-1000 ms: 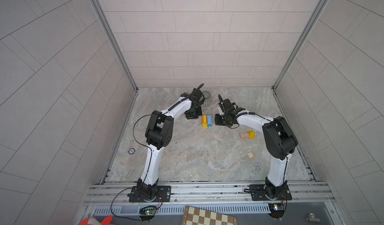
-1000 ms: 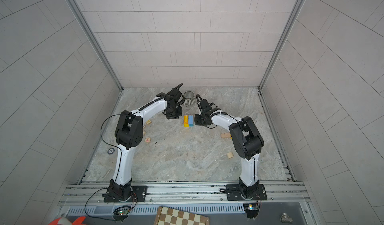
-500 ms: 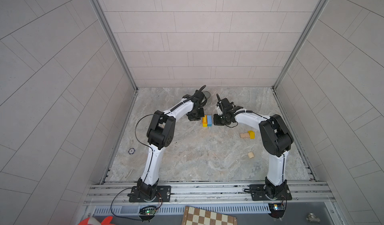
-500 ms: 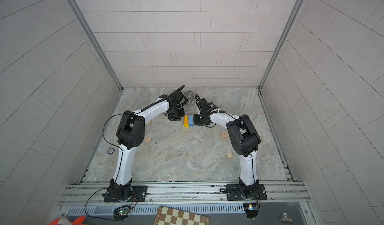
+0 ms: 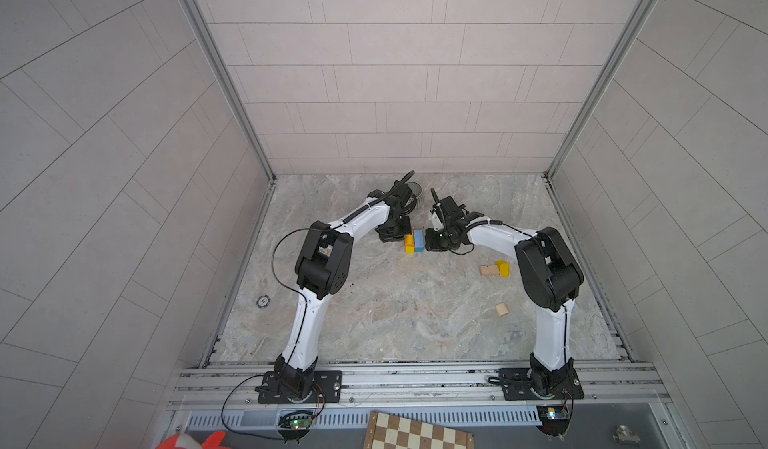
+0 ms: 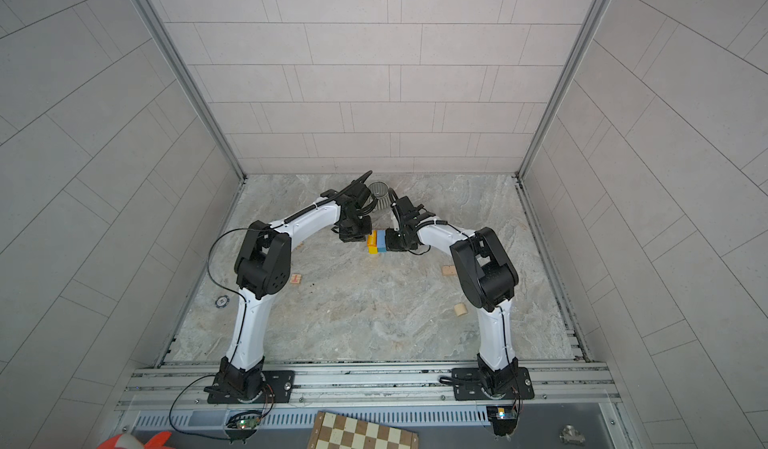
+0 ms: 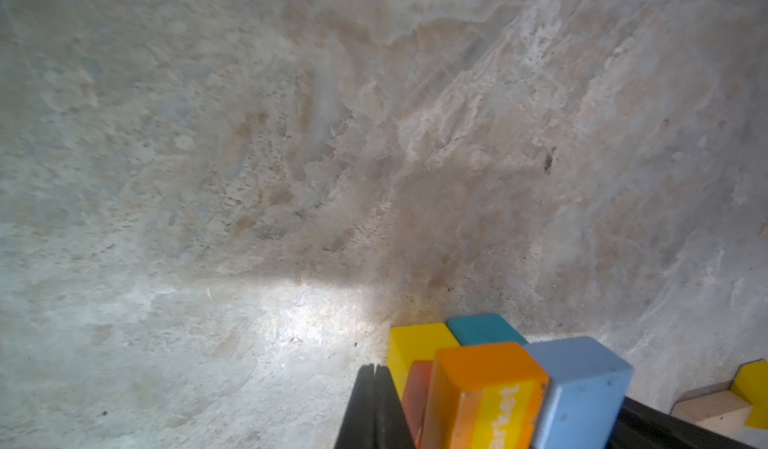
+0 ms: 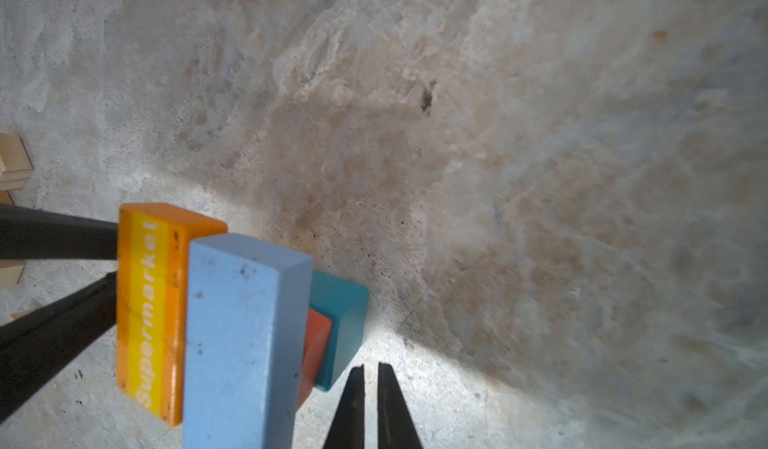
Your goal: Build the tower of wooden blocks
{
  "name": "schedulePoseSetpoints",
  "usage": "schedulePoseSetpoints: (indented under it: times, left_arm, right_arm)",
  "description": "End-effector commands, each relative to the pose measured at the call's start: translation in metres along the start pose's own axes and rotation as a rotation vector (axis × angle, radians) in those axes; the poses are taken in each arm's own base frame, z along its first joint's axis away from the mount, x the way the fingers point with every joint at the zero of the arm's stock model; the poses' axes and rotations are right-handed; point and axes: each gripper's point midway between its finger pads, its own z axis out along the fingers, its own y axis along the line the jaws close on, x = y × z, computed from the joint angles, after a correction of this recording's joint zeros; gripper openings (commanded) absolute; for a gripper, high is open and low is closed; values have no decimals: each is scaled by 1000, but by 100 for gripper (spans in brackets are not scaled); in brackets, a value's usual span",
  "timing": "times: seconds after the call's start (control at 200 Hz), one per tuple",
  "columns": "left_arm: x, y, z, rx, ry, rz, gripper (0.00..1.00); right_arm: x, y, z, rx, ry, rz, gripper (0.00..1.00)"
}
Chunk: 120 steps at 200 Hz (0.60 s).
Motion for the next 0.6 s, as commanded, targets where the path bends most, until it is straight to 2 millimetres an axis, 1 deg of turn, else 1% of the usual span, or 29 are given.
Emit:
schedulePoseSetpoints:
  times: [0.0, 0.245, 0.595]
  left_arm:
    - [11, 2, 11, -16, 33, -4, 0]
    - [17, 1, 15, -19, 41, -1, 0]
    - [19, -1, 13, -12, 38, 0, 0]
  right_arm:
    - [0, 3, 3, 0, 11, -8, 10]
    - [-1, 4, 4, -2, 10, -10, 10]
    - [-2, 4, 6, -2, 13, -12, 10]
